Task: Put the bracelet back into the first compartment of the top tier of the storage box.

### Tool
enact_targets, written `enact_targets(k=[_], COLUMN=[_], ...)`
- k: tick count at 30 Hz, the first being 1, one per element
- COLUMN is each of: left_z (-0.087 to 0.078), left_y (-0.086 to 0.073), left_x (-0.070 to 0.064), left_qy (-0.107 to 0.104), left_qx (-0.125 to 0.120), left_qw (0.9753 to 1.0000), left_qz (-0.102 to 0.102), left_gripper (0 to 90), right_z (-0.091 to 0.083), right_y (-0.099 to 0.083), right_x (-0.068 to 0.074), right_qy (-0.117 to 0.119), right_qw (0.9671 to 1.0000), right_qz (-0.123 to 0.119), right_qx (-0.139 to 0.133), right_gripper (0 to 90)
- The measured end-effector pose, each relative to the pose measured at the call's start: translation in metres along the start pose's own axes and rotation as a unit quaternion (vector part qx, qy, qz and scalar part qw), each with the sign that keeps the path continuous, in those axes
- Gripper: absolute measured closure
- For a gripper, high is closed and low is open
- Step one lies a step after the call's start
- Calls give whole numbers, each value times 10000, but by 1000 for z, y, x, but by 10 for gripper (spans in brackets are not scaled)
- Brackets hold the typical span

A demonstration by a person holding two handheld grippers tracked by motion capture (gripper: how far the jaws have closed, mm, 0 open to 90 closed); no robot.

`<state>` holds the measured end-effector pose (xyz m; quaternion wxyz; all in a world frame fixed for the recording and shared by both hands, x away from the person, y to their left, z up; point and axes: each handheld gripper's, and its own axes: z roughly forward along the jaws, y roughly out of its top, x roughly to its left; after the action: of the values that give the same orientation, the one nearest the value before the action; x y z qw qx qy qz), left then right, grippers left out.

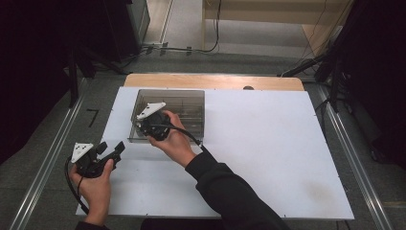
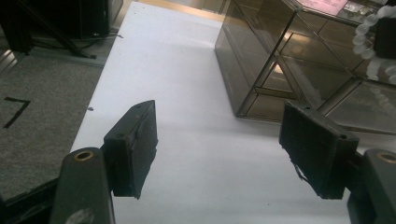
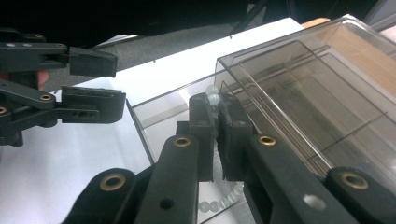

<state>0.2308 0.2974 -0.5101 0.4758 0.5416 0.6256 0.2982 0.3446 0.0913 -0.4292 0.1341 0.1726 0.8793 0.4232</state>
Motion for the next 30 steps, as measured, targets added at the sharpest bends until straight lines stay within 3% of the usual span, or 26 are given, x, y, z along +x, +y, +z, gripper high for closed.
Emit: enact_targets(k=[8, 13, 22, 24, 25, 30], left_z=[0, 0, 0, 0, 0, 0], left_y=[0, 0, 0, 0, 0, -1], left_x=[0, 0, 0, 0, 0, 0], left_qy=[1, -2, 7, 9, 9, 16], left_qx=[-4, -7, -9, -4, -7, 14], left_qw=[10000, 10000, 10000, 10000, 10000, 10000], left_qz=[1, -1, 1, 10, 12, 27], left_gripper=[290, 290, 290, 290, 290, 290], right_z=[6, 6, -6, -9, -13, -19], right_y=[1, 1, 3, 2, 1, -2], right_x=[1, 2, 2, 3, 2, 0], right_qy=[-11, -3, 88, 96, 121, 191], right_qw=[9996, 9997, 9999, 9998, 9997, 9992], right_qz=[62, 45, 47, 124, 155, 257], right_qx=[257, 243, -13, -92, -161, -245], right_gripper=[791, 732, 592, 546, 482, 433])
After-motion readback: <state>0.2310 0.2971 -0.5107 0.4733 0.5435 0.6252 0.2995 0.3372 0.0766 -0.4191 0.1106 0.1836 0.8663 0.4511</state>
